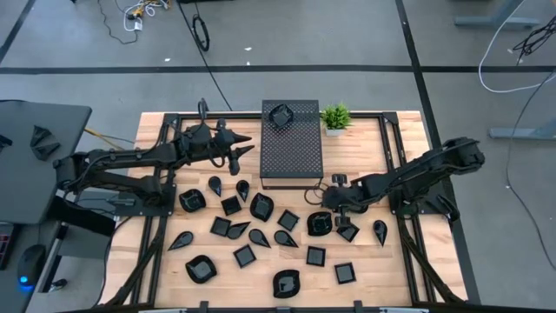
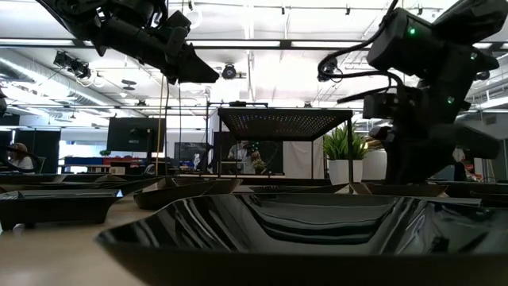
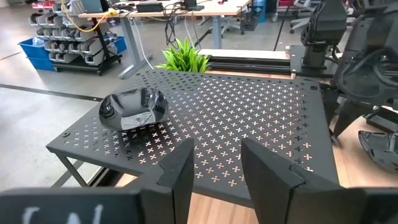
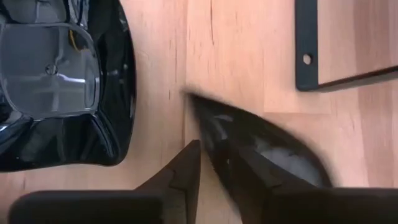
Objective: Pick & Place Mini shaped plates
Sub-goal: Put the black drop-shaped plate on the shelf
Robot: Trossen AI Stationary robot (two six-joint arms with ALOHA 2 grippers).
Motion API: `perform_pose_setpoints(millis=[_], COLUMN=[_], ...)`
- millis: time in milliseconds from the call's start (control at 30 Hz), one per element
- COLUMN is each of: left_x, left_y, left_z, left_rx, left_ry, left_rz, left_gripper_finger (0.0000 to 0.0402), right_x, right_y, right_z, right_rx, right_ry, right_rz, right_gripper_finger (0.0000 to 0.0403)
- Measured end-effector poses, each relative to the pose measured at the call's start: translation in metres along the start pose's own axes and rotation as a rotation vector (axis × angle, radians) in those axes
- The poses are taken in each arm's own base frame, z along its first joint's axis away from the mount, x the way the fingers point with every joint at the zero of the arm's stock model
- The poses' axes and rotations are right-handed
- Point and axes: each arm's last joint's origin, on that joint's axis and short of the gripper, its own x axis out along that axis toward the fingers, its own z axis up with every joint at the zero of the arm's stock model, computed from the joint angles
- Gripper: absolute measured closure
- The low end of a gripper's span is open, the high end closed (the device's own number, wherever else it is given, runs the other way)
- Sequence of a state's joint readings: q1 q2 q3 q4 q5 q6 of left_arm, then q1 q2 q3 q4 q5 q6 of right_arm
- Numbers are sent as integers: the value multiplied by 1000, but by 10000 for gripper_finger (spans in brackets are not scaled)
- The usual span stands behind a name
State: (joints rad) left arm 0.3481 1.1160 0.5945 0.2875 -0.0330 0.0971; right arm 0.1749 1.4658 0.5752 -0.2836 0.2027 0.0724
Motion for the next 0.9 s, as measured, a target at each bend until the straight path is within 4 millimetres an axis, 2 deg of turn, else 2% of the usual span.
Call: perform_pose_setpoints(millis=[267, 500, 733, 900], left_x=[0, 0, 0, 0], left_y=[0, 0, 0, 0], left_z=[0, 0, 0, 0], left_rx=[-3, -2, 0, 0], left_ry=[0, 0, -1, 0], left_rz=[0, 0, 0, 0], left_gripper_finger=[264, 264, 264, 264], right_x=[-2, -6, -31, -58], right_y=[-2, -2, 2, 5], right_z=[0, 2, 28, 53], right_rx=[-26, -28, -90, -118], right_ry=[-7, -20, 6, 14], right_rz=[-35, -31, 22, 163], right_gripper_finger=[345, 393, 390, 397])
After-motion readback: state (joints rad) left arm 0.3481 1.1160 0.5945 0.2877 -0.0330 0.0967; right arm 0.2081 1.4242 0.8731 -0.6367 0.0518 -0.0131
